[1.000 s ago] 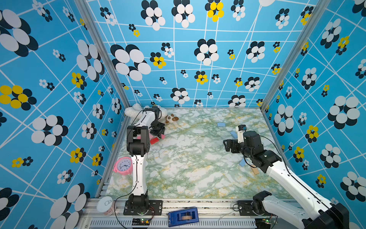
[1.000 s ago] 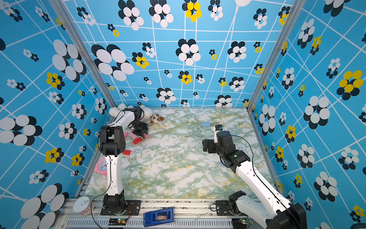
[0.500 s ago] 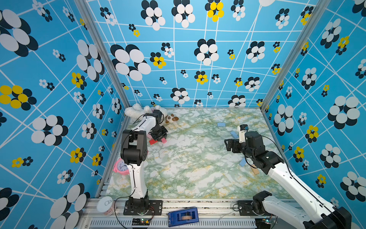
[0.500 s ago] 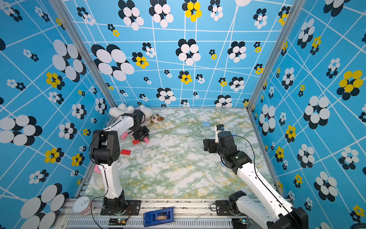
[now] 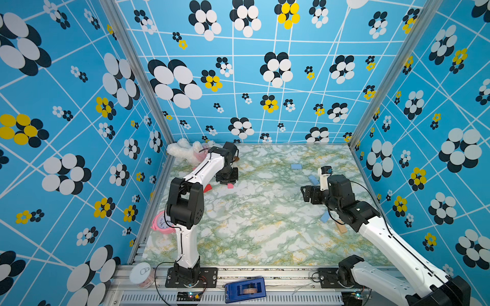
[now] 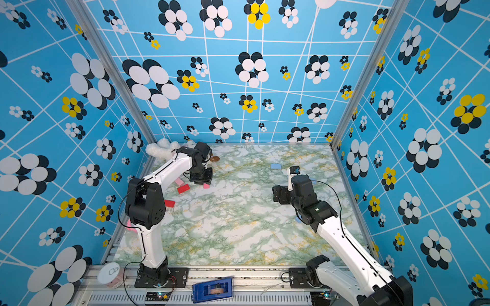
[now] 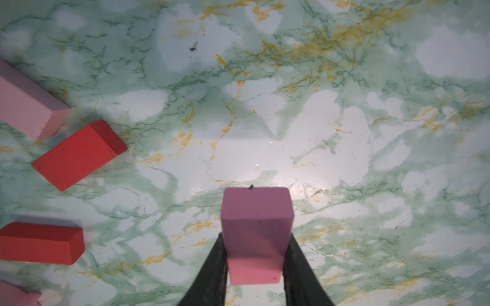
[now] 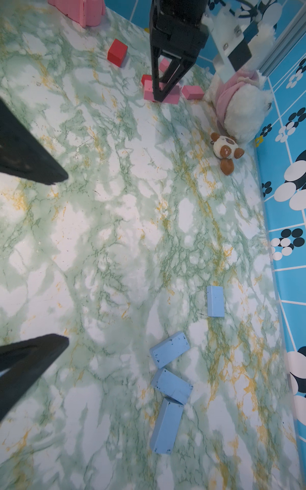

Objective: Assemble the letter t with building blocks
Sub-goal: Pick up the building block from the center of the board, then place the building block at the center of the board.

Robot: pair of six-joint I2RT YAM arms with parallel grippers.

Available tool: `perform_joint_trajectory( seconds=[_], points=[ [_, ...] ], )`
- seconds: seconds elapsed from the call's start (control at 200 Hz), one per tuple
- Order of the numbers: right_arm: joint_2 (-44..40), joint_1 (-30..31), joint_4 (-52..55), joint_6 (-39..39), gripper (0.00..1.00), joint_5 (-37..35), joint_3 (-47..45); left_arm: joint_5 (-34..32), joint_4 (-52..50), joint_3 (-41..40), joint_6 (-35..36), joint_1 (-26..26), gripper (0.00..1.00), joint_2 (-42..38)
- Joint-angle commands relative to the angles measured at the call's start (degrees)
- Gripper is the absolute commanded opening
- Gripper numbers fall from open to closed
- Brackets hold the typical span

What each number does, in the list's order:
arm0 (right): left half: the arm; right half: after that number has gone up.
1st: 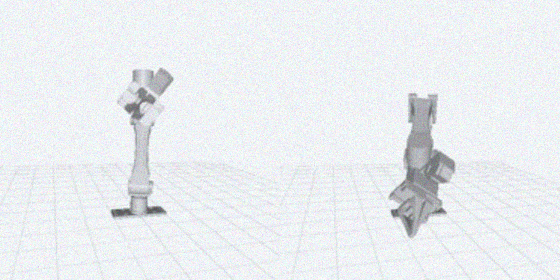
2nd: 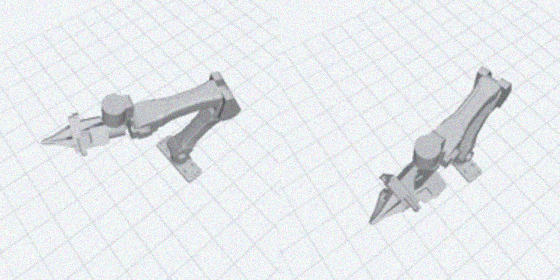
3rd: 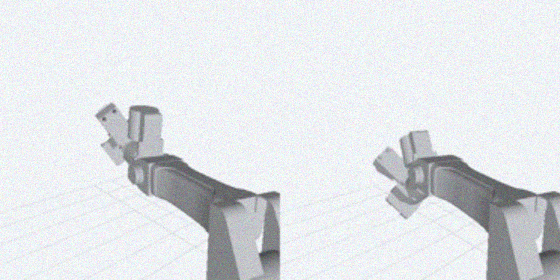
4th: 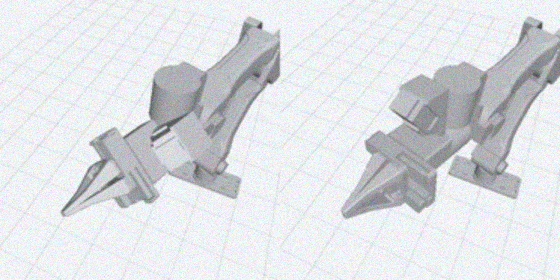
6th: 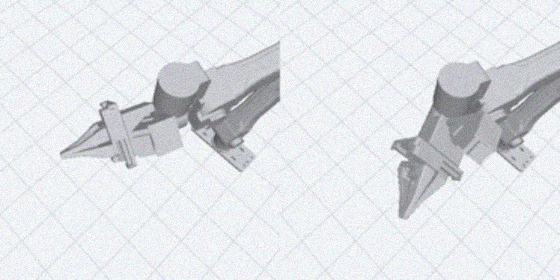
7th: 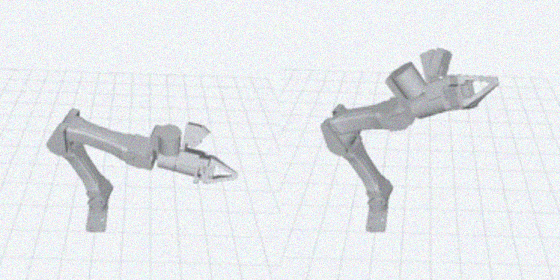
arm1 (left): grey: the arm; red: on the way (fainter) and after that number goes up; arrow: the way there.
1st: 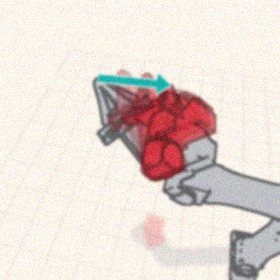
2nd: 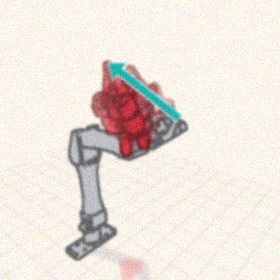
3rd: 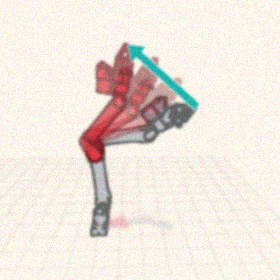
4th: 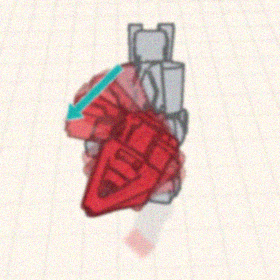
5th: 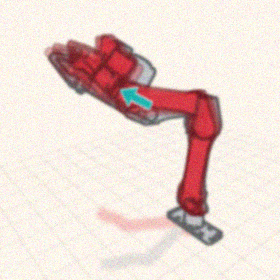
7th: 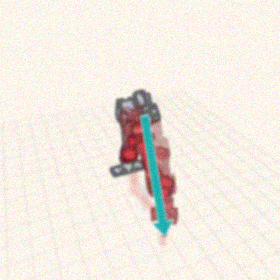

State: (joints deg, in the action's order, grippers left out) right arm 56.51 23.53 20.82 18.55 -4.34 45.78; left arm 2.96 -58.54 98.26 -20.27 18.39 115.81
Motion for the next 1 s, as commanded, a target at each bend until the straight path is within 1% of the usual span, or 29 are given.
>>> perform_joint_trajectory(
  seconds=[0.0,0.13,0.3,0.445,0.605,0.89,0.995],
  points=[
    [-0.51,0.64,1.39,1.02,0.91,0.03,1.51,-0.26,-2.25,3.03,1.72,1.27,0.15,3.14],
    [-1.11,0.76,1.95,1.41,0.91,-0.01,1.26,-0.62,-3.4,6.14,2.66,2.52,0.15,6.48],
    [-2.43,0.96,2.1,2.03,0.91,-0.49,0.22,-0.31,-3.81,8.26,1.61,2.5,0.22,9.33],
    [-3.05,0.99,2.36,2.46,0.91,-0.5,-0.06,-0.2,-4.14,9.53,0.56,2.1,0.23,11.21],
    [-3.27,0.96,2.6,2.4,0.91,-0.8,-0.24,0.98,-3.5,9.67,-0.14,1.94,0.24,12.57],
    [-3.57,1.08,2.72,2.47,0.91,-0.98,-0.36,0.9,-3.07,9.77,-2.1,0.9,0.25,14.64],
    [-3.61,1.08,2.72,2.58,0.91,-1.09,-0.56,1.08,-2.72,9.67,-1.83,0.86,0.28,15.05]
  ],
)
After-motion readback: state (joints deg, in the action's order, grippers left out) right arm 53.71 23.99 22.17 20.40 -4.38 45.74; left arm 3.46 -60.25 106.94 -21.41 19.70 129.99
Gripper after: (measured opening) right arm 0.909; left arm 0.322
